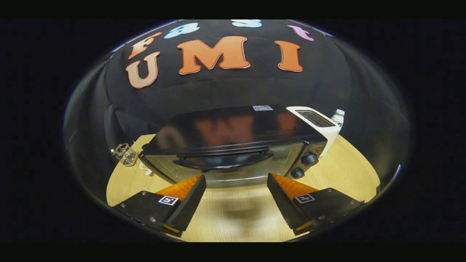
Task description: Open the toaster oven, put the food inside, and close the toaster oven door.
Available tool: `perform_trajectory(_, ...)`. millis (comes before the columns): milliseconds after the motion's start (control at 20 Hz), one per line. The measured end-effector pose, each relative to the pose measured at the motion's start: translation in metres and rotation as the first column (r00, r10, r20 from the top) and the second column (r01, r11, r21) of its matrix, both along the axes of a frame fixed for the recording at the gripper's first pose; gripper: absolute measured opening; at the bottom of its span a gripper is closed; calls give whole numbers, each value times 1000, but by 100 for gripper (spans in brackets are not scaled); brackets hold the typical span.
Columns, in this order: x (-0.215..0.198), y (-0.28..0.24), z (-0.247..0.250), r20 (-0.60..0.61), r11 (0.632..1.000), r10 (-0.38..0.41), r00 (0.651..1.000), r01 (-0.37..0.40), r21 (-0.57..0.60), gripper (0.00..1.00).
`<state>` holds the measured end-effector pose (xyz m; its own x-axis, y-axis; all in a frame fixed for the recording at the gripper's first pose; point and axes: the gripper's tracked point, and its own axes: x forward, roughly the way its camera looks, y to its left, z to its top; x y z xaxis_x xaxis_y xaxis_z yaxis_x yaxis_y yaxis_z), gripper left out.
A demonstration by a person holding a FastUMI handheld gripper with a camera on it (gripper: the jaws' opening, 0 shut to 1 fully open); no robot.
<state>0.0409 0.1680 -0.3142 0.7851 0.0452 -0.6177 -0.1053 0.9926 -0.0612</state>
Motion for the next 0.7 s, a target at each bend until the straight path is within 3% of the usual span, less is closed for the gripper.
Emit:
perform_trajectory(450, -11, 0, 2, 7, 1000, 21, 1000, -21, -21, 100)
perform_trajectory(700, -37, -28, 32, 41, 1000, -27, 999, 27, 6, 99)
